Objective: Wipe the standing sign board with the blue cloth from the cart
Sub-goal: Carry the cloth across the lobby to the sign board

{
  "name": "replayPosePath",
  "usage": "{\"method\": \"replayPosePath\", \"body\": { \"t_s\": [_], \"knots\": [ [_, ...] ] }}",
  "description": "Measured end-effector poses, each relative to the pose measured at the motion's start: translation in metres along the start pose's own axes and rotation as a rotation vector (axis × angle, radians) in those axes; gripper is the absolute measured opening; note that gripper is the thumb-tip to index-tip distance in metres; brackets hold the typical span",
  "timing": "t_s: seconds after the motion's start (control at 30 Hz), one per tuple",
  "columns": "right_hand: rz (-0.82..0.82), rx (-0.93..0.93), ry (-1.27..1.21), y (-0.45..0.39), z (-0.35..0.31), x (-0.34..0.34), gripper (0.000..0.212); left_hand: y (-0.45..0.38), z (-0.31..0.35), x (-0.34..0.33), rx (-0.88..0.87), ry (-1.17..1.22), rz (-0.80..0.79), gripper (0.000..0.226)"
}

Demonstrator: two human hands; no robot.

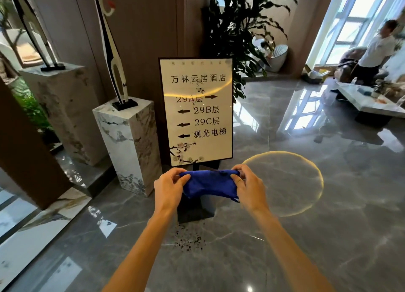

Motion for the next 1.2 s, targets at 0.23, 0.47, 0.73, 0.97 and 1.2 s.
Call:
{"method": "replayPosePath", "body": {
  "t_s": [0.23, 0.47, 0.73, 0.97, 1.2],
  "knots": [
    [-0.074, -0.073, 0.091, -0.099, 0.018, -0.029, 0.013, -0.105, -0.023, -0.028, 0.009, 0.006, -0.051, 0.012],
    [-0.057, -0.099, 0.061, -0.172, 0.040, -0.053, 0.020, -0.185, -0.033, -0.052, 0.006, 0.001, -0.123, 0.009],
    [-0.111, -0.230, -0.366, -0.238, 0.080, -0.077, 0.010, -0.247, -0.048, -0.087, 0.088, 0.172, -0.148, 0.010],
    [-0.067, -0.360, -0.739, -0.305, 0.108, -0.078, 0.019, -0.303, -0.042, -0.129, 0.145, 0.280, -0.159, 0.006],
    [-0.148, -0.551, -1.212, -0.373, 0.144, -0.071, 0.029, -0.352, -0.024, -0.177, 0.207, 0.416, -0.139, 0.016]
  ]
}}
Point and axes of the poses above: each hand's wrist, its own y-axis away from the middle knuckle, its own x-axis out of the back of the hand, z = x × y, the point moved 3 cm from there along -y, towards the middle knuckle, and after that the axes turned 13 degrees about -y, right-handed, at the moved point
